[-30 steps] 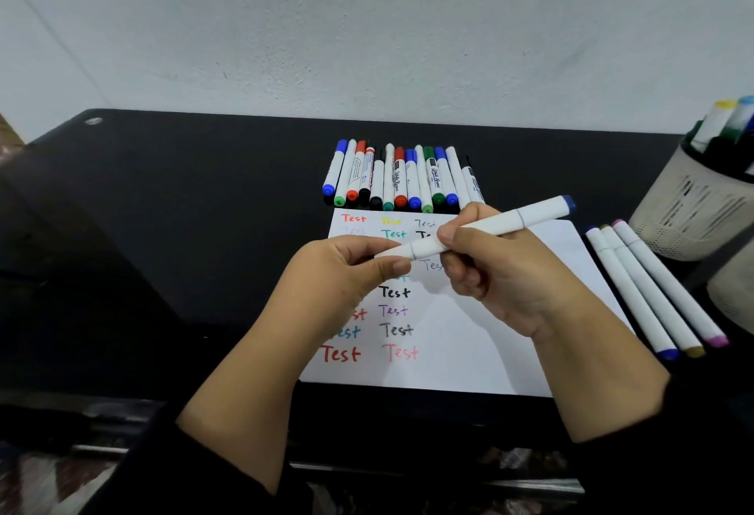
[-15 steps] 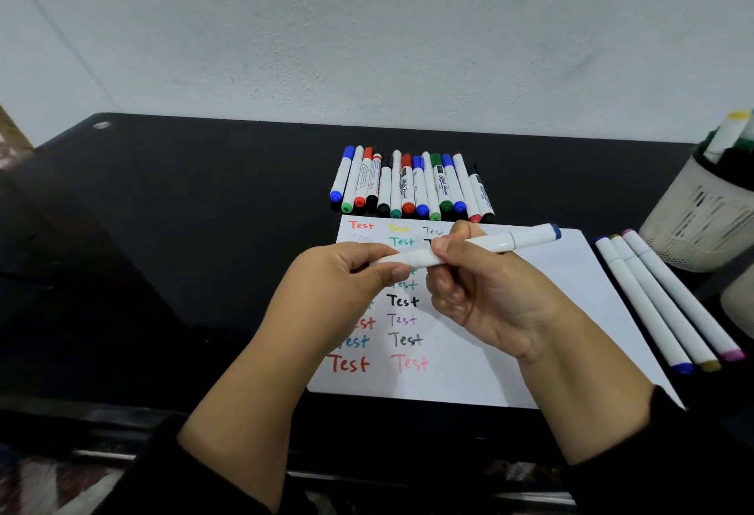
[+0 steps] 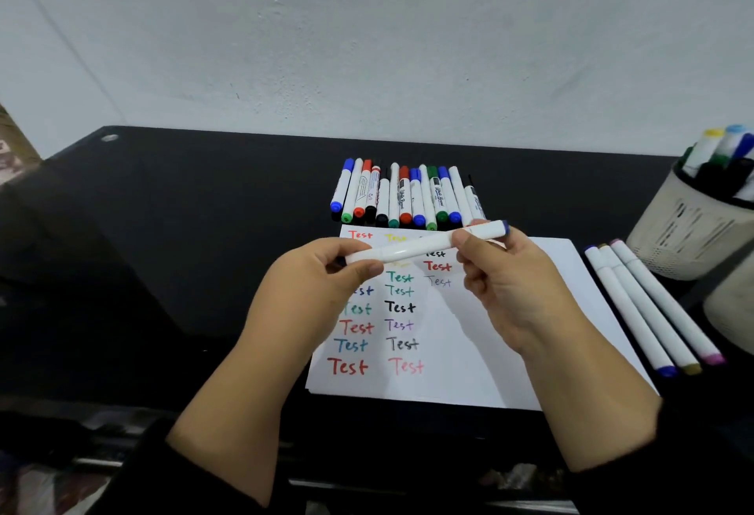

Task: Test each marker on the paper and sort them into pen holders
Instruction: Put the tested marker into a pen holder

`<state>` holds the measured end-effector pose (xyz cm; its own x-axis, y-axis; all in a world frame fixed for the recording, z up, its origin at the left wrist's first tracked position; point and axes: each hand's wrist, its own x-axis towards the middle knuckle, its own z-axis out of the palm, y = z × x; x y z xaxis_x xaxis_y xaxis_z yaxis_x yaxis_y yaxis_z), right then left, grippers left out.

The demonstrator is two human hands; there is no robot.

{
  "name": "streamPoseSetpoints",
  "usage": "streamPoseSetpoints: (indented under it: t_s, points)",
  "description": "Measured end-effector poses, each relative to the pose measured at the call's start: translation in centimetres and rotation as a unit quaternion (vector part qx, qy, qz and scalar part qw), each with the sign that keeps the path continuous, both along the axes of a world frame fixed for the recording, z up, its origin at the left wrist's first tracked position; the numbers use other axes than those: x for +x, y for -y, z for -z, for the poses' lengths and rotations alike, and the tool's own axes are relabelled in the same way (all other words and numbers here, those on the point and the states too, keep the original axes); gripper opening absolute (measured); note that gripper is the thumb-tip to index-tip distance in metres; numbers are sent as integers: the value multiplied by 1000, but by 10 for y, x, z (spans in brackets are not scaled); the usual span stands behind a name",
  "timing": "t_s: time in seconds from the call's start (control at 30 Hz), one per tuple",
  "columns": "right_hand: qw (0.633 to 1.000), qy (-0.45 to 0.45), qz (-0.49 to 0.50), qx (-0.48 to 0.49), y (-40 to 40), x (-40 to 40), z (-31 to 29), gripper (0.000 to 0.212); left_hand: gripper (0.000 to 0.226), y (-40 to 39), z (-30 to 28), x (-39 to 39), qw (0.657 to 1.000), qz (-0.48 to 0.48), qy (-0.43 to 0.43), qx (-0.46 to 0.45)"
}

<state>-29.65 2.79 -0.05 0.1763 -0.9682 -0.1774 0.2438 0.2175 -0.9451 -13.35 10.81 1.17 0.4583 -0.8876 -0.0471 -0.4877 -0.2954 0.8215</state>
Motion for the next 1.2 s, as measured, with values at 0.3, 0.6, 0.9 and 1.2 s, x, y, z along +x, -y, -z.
streamPoseSetpoints:
  t_s: [0.3,0.6,0.9,1.2]
  points:
    - [842,-446,12,-304,-19,-1,1,29,27,-4,1,-3,1000,14,19,3]
    - [689,-557,-22,-462,-32,-5,-8,17,31,-4,3,-28,994,73,-51,-57]
    - [783,-487,119,-368,-35,-76,-43,18,44,12,18,-65,986,161,32,11]
    - [793,-445,228,-348,-33,-165,-76,13,60,64,35,-122,942,268,189,67]
